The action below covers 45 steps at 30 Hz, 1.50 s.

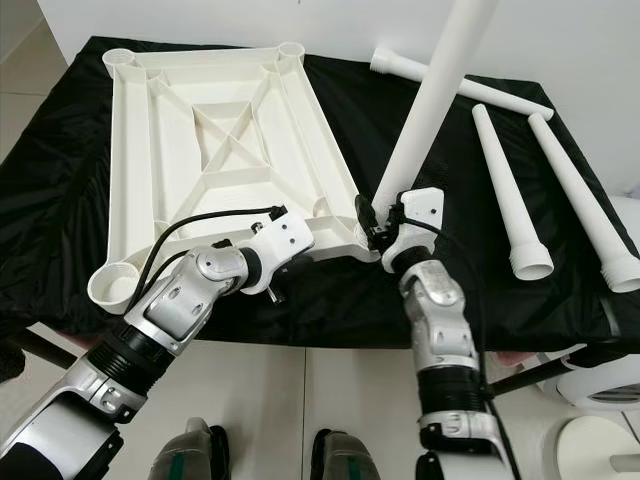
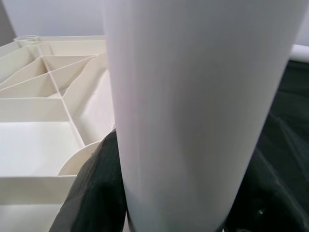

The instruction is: Building children table

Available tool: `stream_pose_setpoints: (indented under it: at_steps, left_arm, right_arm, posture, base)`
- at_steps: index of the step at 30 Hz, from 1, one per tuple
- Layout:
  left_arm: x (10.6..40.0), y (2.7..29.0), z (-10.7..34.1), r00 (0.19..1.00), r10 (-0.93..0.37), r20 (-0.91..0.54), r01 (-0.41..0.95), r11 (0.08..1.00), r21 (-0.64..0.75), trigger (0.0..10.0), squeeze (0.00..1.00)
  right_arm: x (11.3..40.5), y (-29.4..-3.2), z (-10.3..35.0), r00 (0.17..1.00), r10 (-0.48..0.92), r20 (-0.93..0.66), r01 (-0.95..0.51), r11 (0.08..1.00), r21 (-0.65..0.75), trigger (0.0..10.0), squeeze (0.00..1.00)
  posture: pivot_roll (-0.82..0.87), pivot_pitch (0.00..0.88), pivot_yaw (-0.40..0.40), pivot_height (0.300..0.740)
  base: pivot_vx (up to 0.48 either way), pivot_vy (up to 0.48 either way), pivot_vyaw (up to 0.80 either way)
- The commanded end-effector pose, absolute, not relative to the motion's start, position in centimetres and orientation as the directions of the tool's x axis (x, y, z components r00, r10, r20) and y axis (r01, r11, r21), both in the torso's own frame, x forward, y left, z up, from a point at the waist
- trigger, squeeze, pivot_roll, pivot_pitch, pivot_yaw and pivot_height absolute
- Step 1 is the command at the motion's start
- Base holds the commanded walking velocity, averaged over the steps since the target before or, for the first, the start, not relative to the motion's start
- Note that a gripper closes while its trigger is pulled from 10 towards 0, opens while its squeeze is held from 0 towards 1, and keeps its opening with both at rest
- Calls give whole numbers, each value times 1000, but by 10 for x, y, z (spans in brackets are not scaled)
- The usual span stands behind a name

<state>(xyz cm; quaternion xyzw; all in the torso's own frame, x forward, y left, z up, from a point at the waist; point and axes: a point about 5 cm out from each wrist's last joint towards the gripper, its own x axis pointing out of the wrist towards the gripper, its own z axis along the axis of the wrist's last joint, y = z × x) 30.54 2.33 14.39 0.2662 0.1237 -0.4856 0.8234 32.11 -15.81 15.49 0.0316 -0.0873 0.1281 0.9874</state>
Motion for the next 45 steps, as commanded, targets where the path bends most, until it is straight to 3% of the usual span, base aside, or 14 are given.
stream_pose_setpoints:
  at_steps: [1,12,22,23,24,36,37,45]
  left_arm:
    - [291,7,137,408,-777,-479,910,302,286,10000,0]
    - [291,7,137,410,-777,-477,909,306,284,10000,0]
    - [290,8,137,410,-776,-478,909,305,284,10000,0]
    - [290,8,137,409,-777,-479,909,304,284,10000,0]
    - [290,8,137,409,-777,-479,910,303,284,10000,0]
    - [290,7,136,406,-778,-480,911,300,285,10000,0]
    - [290,7,136,406,-777,-480,911,299,285,10000,0]
    - [290,6,137,403,-779,-480,911,294,288,10000,0]
  right_arm:
    - [321,-140,161,942,262,209,-285,955,87,10000,0]
    - [316,-122,166,975,29,219,-57,991,123,10000,0]
    - [313,-115,167,979,-23,205,-5,991,133,10000,0]
    - [313,-117,167,978,-27,205,-2,990,139,10000,157]
    - [312,-118,166,979,-24,202,-6,989,150,10000,1000]
    - [307,-126,167,973,31,229,-68,986,155,10000,1000]
    - [306,-129,166,973,54,225,-87,986,140,10000,0]
    - [306,-143,164,951,209,228,-236,967,94,10000,0]
  posture:
    - [-24,108,-55,740]
    - [-19,109,-58,740]
    - [-17,107,-55,740]
    - [-17,108,-55,740]
    - [-17,107,-54,740]
    - [-20,101,-54,740]
    - [-21,98,-54,740]
    - [-24,89,-51,740]
  base:
    - [0,0,0]
    - [0,0,0]
    - [0,0,0]
    - [0,0,0]
    - [0,0,0]
    - [0,0,0]
    - [0,0,0]
    - [0,0,0]
